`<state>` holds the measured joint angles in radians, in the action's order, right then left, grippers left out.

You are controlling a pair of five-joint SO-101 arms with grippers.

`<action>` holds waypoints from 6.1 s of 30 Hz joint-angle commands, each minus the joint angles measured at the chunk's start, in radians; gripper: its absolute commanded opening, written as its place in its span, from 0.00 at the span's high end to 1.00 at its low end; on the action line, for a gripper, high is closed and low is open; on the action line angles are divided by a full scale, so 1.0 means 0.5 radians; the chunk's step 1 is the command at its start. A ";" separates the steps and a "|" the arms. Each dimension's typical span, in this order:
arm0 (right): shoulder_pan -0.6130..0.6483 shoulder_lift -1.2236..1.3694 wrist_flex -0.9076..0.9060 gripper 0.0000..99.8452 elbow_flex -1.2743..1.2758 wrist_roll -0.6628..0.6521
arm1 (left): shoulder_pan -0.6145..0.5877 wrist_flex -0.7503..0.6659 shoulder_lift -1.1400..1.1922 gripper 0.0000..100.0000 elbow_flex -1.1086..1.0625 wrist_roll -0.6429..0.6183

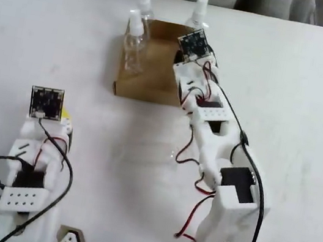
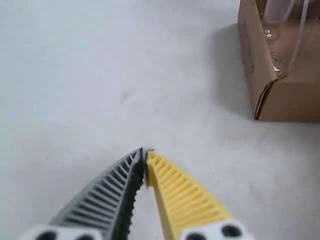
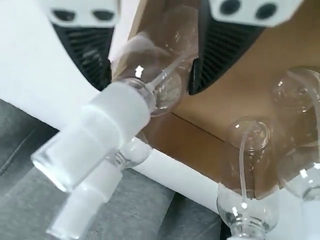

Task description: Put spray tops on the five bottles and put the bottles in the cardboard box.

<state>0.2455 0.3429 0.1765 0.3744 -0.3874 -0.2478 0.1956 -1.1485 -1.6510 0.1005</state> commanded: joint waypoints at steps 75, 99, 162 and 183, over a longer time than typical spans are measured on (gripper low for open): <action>0.054 -0.229 -0.195 0.70 -0.003 -0.144 | 0.029 -0.058 0.011 0.98 0.138 0.018; 0.060 -0.413 -0.425 0.70 -0.006 -0.132 | 0.029 -0.058 0.011 0.98 0.138 0.018; -1.966 -2.104 -2.791 0.97 1.169 0.193 | 0.977 1.749 0.029 0.89 1.405 0.773; -1.318 -2.005 -2.776 0.96 0.546 0.442 | 0.032 1.049 0.029 0.84 0.562 0.199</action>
<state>-0.4941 -0.6820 -1.2229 0.7411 -0.2110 -0.1112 0.7511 -1.1393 -1.3533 0.2125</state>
